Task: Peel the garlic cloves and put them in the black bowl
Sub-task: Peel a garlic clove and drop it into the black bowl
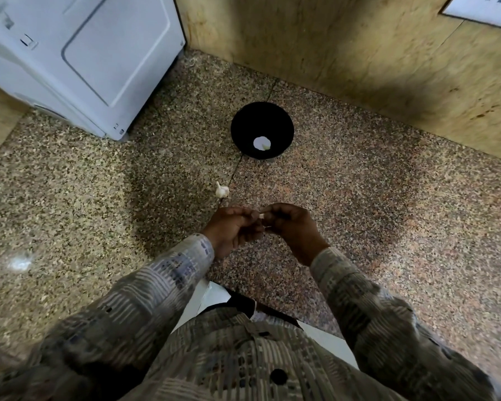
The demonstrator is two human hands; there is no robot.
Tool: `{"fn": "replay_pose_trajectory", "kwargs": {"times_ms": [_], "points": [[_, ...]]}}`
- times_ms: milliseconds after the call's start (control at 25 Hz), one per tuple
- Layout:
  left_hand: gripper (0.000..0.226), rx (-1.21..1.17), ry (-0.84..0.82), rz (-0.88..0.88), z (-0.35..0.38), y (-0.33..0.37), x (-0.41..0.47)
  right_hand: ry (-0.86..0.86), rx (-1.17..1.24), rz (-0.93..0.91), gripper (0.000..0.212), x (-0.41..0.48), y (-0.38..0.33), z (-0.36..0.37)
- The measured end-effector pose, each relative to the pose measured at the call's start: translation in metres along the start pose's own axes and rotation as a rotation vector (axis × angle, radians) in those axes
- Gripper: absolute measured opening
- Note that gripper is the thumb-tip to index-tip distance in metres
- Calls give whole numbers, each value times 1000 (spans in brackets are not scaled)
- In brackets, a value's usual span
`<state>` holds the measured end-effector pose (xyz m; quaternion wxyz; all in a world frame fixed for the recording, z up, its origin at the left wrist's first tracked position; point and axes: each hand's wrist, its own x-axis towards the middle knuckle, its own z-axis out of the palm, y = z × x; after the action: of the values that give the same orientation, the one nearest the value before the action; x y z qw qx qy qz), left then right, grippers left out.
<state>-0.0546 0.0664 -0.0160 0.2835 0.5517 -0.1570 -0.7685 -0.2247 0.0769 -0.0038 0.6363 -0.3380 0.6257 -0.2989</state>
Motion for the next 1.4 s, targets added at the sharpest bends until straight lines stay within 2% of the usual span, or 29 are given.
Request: {"fn": "replay_pose_trajectory", "kwargs": {"times_ms": [80,120,160,280,320,400,440,480,520,600,720,960,1080,1160,1280,1400], "points": [[10,-191,-87,-68,-3,-2,-8,-92,150,5,13,-6,-4,-5],[10,-196,-88,-52,-4,-4,-10,-101,181,34,12,-10,-7,-5],[8,-122,-43,6,-3,-6,-11,-64,110,41,10,-11,-8,-4],[15,379,183,312,1,-13,-12,85,-582,-208,6,-10,-6,-5],[16,544,230,394,2,-13,-12,91,-699,-282,7,-10,-4,-4],[9,846,285,515,1,-14,-14,106,-715,-317,7,-11,-1,-5],[7,910,305,532,1,-15,-15,113,-691,-317,7,-13,0,-5],[6,829,296,488,1,-15,-15,107,-656,-305,7,-14,1,-6],[5,633,262,408,2,-15,-15,90,-596,-277,8,-14,3,-6],[5,349,176,268,3,-16,-17,88,-377,-155,12,-14,8,-7],[7,282,136,206,6,-20,-20,102,-85,1,19,-15,11,-2],[11,145,191,155,5,-28,-20,39,17,53,16,-20,1,6],[9,258,218,251,3,-30,-20,17,-52,28,9,-20,1,4],[8,286,147,248,-1,-28,-22,-14,-104,26,7,-20,1,2],[14,168,8,112,-12,-22,-24,-161,142,128,9,-24,-2,-3],[8,51,9,63,-17,-22,-26,-137,307,196,9,-26,-1,-4]]}}
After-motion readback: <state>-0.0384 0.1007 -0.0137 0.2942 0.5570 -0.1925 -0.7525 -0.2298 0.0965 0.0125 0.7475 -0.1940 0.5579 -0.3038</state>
